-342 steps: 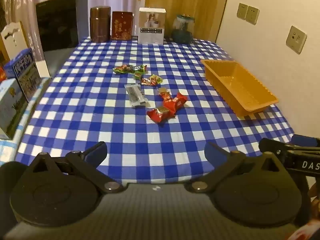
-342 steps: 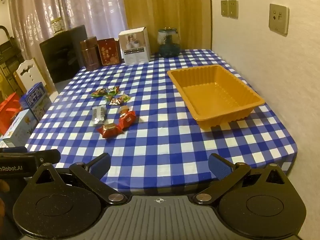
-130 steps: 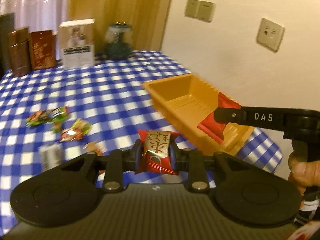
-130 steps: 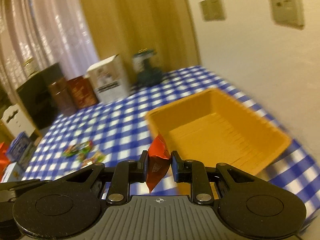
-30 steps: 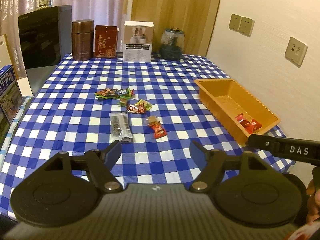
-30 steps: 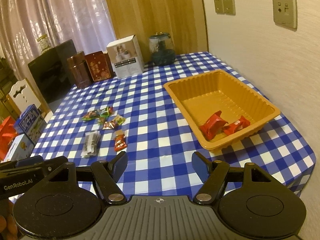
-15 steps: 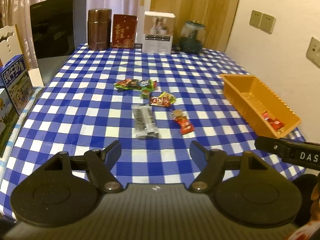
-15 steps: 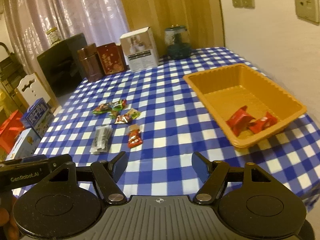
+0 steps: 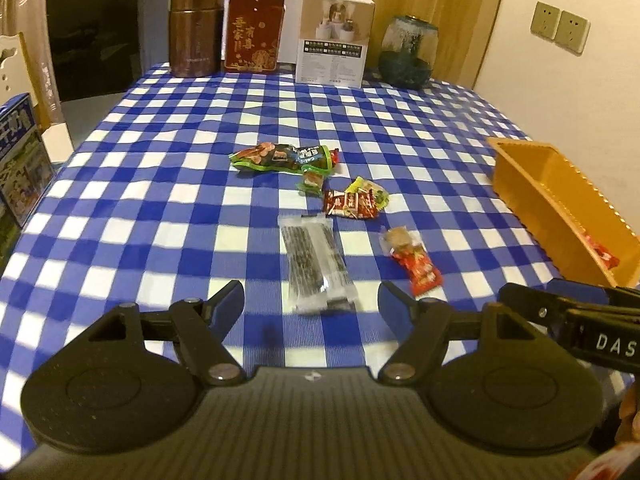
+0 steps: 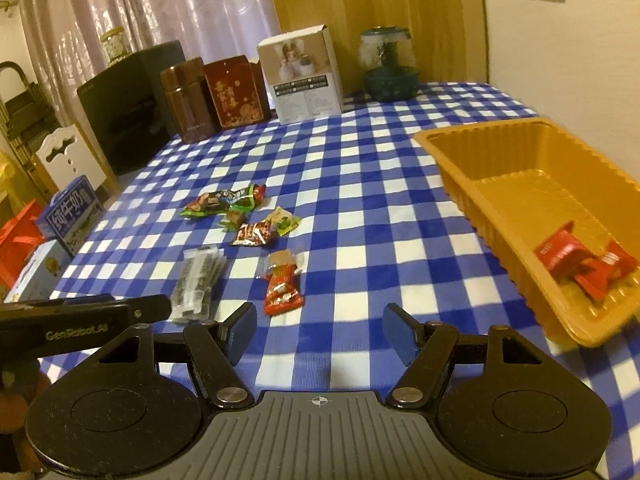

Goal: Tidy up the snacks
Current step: 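Move both open tools back toward the remaining snacks on the tablecloth, then grasp the clear dark-filled packet with the left tool while the right tool grasps a red-orange candy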

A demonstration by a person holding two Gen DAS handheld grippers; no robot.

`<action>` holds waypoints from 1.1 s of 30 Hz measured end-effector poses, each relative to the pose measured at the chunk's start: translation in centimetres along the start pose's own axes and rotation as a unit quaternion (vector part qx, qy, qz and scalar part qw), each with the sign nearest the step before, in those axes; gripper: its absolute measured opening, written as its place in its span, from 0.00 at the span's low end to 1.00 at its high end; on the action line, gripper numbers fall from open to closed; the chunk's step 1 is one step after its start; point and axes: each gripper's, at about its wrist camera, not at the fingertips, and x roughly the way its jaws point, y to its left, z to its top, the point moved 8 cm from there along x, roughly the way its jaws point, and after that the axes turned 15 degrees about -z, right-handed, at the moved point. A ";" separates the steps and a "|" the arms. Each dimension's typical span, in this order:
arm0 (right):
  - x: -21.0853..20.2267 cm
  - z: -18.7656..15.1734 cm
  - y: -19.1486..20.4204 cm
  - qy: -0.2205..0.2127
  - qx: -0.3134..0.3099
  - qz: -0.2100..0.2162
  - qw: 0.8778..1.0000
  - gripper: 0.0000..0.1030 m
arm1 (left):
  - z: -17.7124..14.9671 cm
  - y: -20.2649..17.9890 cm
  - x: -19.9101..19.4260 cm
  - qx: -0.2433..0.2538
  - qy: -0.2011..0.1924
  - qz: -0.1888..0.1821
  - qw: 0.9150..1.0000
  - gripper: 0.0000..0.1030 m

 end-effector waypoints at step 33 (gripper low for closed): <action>8.6 0.1 6.4 -0.013 -0.132 0.005 0.991 0.30 | 0.6 2.8 4.5 0.010 0.012 0.004 1.000 0.36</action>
